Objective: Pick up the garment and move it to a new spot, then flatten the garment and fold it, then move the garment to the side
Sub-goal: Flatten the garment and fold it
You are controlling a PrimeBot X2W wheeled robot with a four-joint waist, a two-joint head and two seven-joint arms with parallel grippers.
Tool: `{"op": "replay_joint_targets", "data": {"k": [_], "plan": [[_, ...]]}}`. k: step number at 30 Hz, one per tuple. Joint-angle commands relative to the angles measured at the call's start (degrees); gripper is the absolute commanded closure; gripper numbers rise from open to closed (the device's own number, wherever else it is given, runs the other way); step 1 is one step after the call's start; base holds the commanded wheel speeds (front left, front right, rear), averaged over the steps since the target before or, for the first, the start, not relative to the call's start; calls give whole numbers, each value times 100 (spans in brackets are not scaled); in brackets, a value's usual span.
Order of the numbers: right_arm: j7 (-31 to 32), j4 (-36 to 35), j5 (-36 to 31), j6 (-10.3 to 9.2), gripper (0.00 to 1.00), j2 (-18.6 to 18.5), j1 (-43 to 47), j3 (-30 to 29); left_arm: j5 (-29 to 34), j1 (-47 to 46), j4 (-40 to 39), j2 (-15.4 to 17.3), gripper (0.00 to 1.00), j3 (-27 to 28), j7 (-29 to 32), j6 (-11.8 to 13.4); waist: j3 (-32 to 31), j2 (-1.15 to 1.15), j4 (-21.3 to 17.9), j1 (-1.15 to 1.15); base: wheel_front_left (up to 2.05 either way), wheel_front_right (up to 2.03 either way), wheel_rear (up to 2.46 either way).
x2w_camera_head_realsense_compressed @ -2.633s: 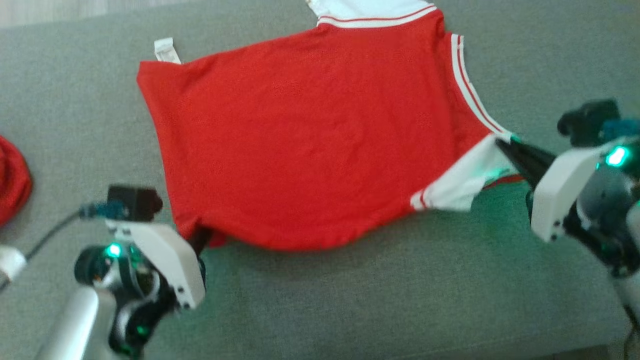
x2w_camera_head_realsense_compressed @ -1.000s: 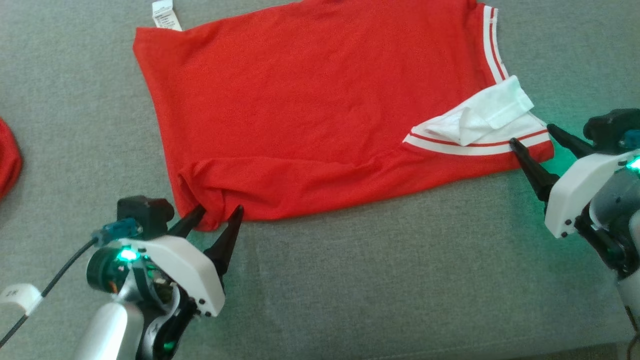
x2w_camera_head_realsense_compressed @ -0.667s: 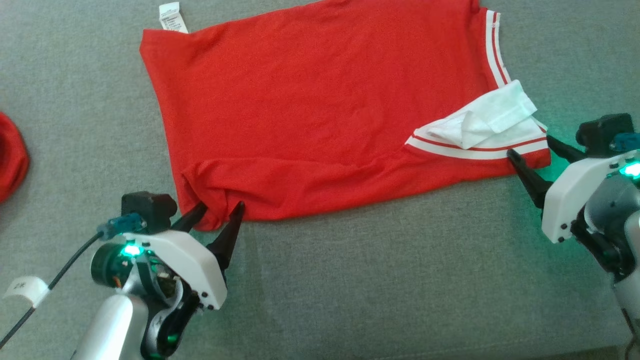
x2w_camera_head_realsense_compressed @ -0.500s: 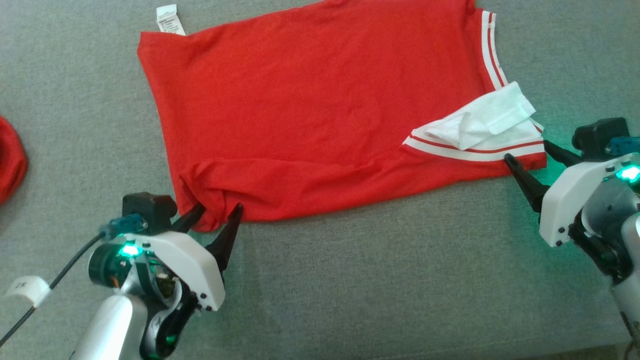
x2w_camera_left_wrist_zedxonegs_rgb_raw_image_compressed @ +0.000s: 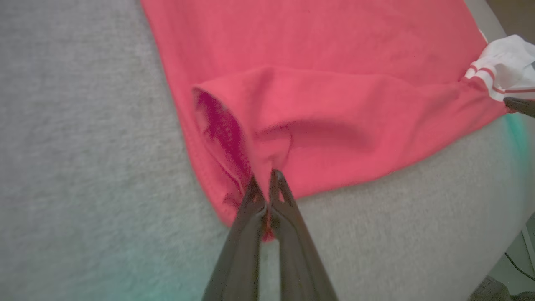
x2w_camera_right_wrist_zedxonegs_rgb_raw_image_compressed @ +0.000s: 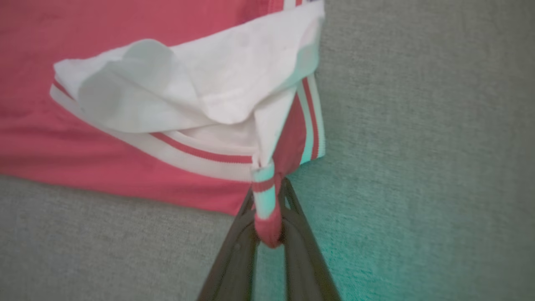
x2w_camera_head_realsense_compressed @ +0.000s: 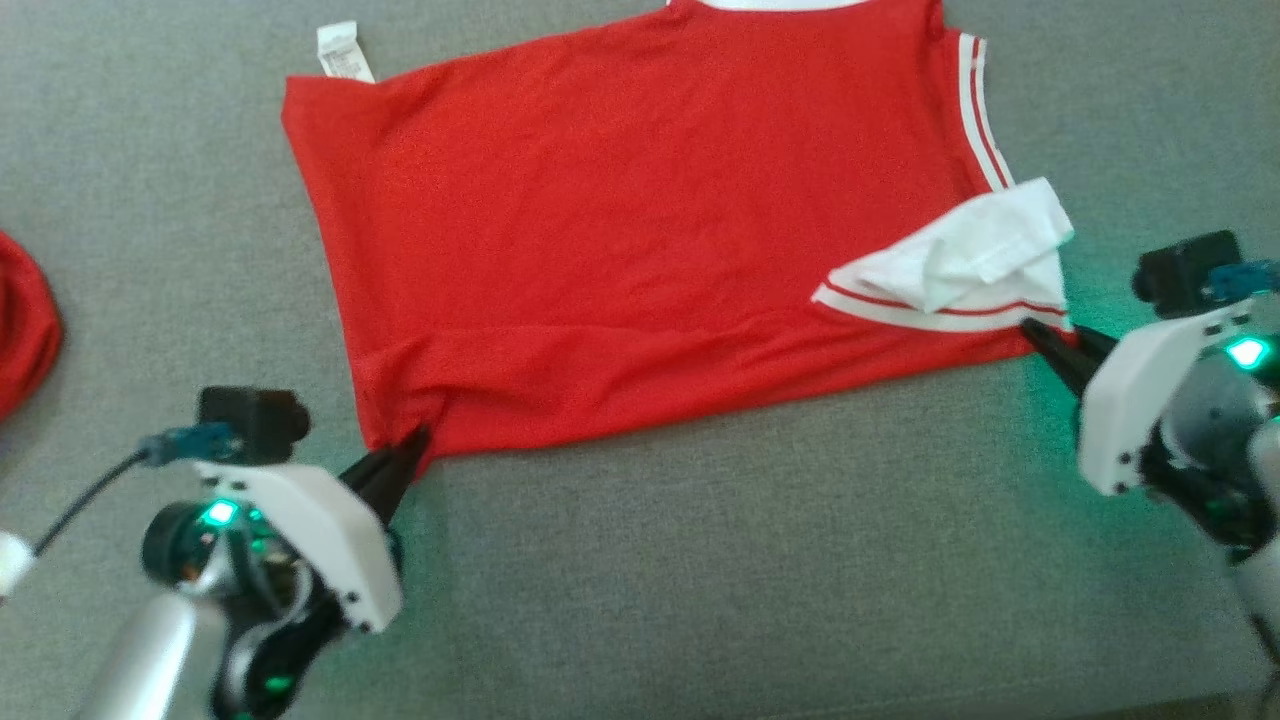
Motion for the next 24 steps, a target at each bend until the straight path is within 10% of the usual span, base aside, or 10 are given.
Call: {"op": "replay_joint_targets", "data": {"k": [1, 10, 17, 18, 19, 21, 22, 24], "plan": [[149, -122, 162, -5, 100, -355, 24, 29, -212, 99, -299, 268, 100, 321, 190, -59, -91, 0, 21, -1, 0, 0, 0], [1243, -1313, 1486, -5, 100, -1796, 774, 26, -1347, 944, -1297, 919, 100, 874, 1079, -153, -378, 0, 78, -1, 0, 0, 0], [1613, -1796, 1905, -5, 97, -2335, 1851, -221, -1415, 1789, -1666, 756, 100, 533, 1009, -198, -342, 0, 119, -1, 0, 0, 0], [1567, -1787, 1867, -5, 68, -2303, 1936, -272, -1337, 1832, -1623, 703, 100, 473, 926, -199, -331, 0, 126, -1, 0, 0, 0], [1522, -1776, 1816, -5, 0, -2263, 2002, -311, -1256, 1850, -1557, 627, 100, 437, 819, -175, -325, 0, 136, -1, 0, 0, 0], [1439, -1740, 1683, -5, 0, -2168, 2079, -380, -1148, 1864, -1436, 502, 48, 335, 669, -168, -320, 0, 150, -1, 0, 0, 0], [1402, -1742, 1632, -5, 0, -2125, 2104, -406, -1080, 1857, -1396, 463, 4, 307, 598, -159, -322, 0, 156, -1, 0, 0, 0], [1251, -1684, 1477, -5, 0, -2003, 2101, -589, -930, 1836, -1316, 410, 0, 319, 445, -94, -331, 0, 158, -1, 0, 0, 0]]}}
